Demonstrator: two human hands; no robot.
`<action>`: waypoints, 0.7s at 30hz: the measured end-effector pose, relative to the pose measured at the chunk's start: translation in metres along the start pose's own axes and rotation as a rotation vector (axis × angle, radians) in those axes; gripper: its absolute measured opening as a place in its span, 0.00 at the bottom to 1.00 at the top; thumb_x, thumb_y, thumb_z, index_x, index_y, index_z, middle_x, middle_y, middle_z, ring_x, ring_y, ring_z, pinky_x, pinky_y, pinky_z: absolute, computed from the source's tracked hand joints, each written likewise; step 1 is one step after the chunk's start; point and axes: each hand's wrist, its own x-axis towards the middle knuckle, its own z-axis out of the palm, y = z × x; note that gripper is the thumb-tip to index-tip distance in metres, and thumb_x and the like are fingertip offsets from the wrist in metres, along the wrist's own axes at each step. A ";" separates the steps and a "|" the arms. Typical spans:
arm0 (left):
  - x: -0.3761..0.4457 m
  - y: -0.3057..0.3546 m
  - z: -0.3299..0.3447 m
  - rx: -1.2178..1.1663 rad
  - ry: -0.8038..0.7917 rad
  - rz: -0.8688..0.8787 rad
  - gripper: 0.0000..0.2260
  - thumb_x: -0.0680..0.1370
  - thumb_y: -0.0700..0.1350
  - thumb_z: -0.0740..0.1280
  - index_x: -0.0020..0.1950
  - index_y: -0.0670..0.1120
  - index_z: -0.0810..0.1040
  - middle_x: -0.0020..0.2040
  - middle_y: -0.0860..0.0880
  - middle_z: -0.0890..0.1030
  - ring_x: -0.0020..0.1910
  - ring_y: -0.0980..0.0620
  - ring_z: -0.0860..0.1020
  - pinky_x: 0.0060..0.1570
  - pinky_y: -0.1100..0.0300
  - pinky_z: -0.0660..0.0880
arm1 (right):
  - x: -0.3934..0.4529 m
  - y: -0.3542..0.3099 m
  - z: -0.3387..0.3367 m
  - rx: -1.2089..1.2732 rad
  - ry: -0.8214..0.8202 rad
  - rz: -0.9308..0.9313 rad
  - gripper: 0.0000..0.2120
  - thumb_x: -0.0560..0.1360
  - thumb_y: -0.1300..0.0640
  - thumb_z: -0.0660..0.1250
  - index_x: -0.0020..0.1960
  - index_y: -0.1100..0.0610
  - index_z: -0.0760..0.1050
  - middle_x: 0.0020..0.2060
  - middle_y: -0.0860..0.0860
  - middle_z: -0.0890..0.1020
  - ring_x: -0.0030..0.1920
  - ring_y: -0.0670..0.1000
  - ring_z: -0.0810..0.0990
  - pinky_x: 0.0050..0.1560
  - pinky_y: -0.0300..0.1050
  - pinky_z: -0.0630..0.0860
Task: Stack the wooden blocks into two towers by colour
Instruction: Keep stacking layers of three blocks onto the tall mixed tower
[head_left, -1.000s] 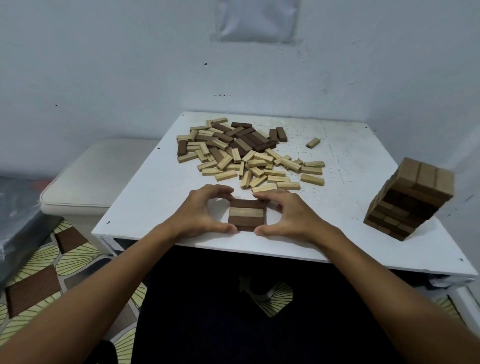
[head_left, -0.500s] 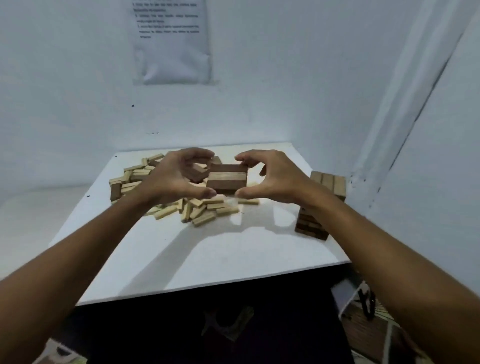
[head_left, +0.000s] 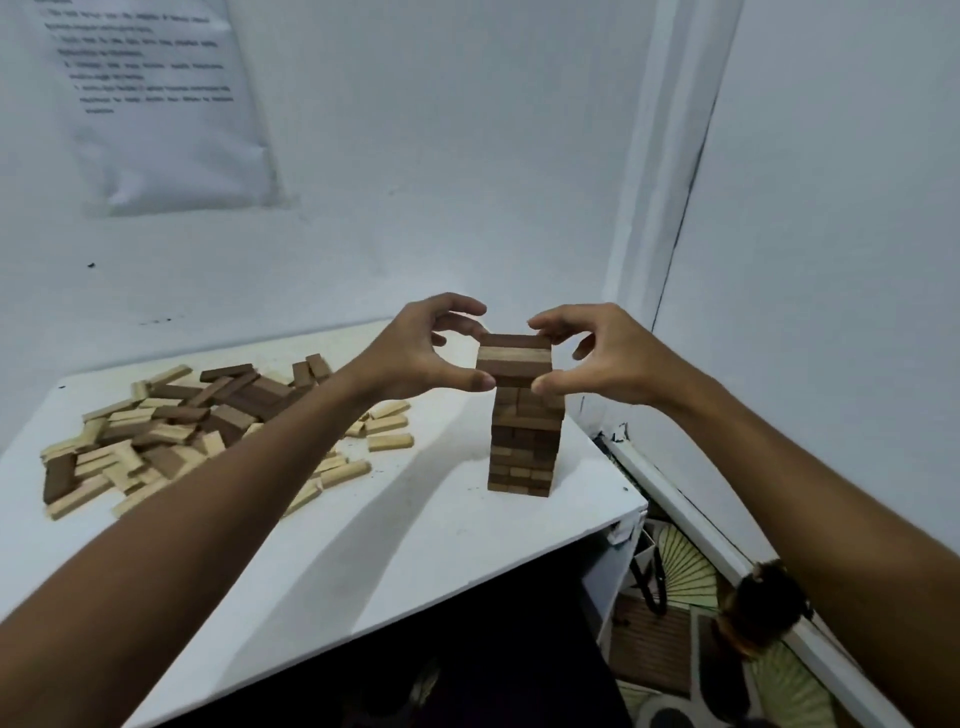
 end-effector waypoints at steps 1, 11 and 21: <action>0.004 -0.001 0.005 -0.006 -0.012 -0.004 0.38 0.55 0.60 0.77 0.63 0.51 0.74 0.51 0.57 0.82 0.55 0.63 0.78 0.54 0.63 0.71 | -0.003 0.005 -0.001 -0.001 0.001 0.009 0.32 0.62 0.48 0.78 0.64 0.52 0.76 0.54 0.43 0.80 0.56 0.40 0.77 0.46 0.35 0.73; 0.015 -0.013 0.024 -0.042 -0.067 -0.049 0.38 0.54 0.60 0.77 0.62 0.53 0.74 0.53 0.55 0.82 0.58 0.61 0.77 0.54 0.62 0.70 | -0.007 0.031 0.004 0.014 0.001 0.059 0.31 0.65 0.54 0.80 0.66 0.54 0.75 0.56 0.45 0.80 0.57 0.41 0.76 0.46 0.34 0.70; 0.017 -0.019 0.029 -0.001 -0.075 -0.056 0.36 0.57 0.56 0.79 0.64 0.52 0.74 0.53 0.58 0.81 0.58 0.62 0.75 0.55 0.61 0.70 | -0.008 0.037 0.006 0.008 -0.004 0.070 0.31 0.65 0.53 0.80 0.66 0.52 0.75 0.56 0.45 0.80 0.57 0.41 0.76 0.47 0.35 0.71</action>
